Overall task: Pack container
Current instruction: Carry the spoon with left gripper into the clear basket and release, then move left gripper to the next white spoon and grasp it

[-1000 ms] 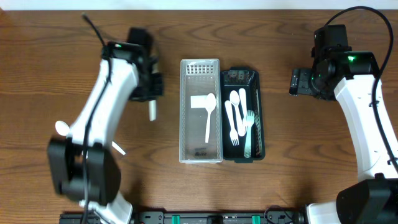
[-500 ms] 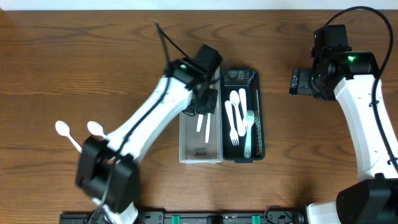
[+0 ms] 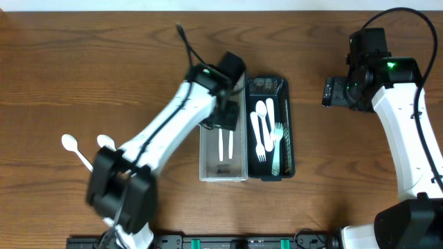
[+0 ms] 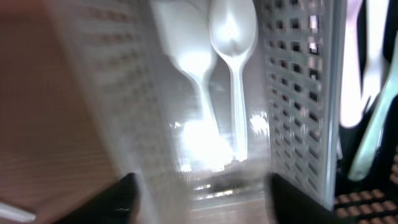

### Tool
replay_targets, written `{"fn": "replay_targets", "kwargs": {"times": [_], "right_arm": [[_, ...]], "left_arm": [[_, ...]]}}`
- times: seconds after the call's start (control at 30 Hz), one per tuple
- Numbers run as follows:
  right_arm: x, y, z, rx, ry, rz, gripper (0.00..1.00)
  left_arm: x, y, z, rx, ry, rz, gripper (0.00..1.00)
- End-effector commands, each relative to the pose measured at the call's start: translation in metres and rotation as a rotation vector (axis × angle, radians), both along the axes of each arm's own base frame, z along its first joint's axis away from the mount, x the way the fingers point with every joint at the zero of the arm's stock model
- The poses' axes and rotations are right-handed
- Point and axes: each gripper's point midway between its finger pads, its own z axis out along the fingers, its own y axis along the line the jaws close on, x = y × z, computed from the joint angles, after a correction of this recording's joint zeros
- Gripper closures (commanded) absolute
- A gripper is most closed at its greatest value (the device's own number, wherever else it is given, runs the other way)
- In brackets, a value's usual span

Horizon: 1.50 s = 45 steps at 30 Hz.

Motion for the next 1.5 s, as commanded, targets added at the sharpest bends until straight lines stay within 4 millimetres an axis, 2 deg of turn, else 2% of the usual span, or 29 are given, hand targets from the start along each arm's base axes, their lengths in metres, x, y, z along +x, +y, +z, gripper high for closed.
{"fn": "replay_targets", "kwargs": {"times": [0.0, 0.1, 0.23, 0.37, 0.5, 0.67, 0.83, 1.13, 1.47], "right_arm": [[-0.001, -0.004, 0.001, -0.010, 0.003, 0.003, 0.13], [-0.001, -0.004, 0.001, -0.012, 0.003, 0.009, 0.13], [-0.001, -0.004, 0.001, -0.012, 0.003, 0.009, 0.13], [-0.001, -0.004, 0.001, -0.014, 0.005, 0.018, 0.13], [-0.001, -0.004, 0.001, -0.016, 0.007, 0.024, 0.13], [-0.001, -0.004, 0.001, -0.017, 0.008, 0.027, 0.13], [-0.004, -0.004, 0.000, -0.017, 0.020, 0.027, 0.13], [-0.014, -0.005, -0.003, -0.018, 0.060, 0.027, 0.13], [-0.016, -0.005, -0.003, -0.019, 0.070, 0.027, 0.13]], "left_arm": [[0.019, 0.061, 0.064, 0.046, -0.190, 0.227, 0.02], [0.015, 0.123, 0.088, 0.037, -0.211, 0.495, 0.02], [0.001, 0.199, 0.097, 0.034, -0.196, 0.820, 0.02], [-0.007, 0.248, 0.079, 0.001, -0.145, 1.009, 0.02], [-0.016, 0.281, 0.042, 0.007, -0.091, 1.137, 0.02], [-0.031, 0.293, -0.012, -0.001, -0.036, 1.235, 0.02], [-0.043, 0.289, -0.057, -0.012, -0.012, 1.274, 0.02], [-0.052, 0.284, -0.098, -0.017, -0.010, 1.263, 0.02], [-0.057, 0.283, -0.132, 0.017, 0.086, 1.231, 0.02]]}}
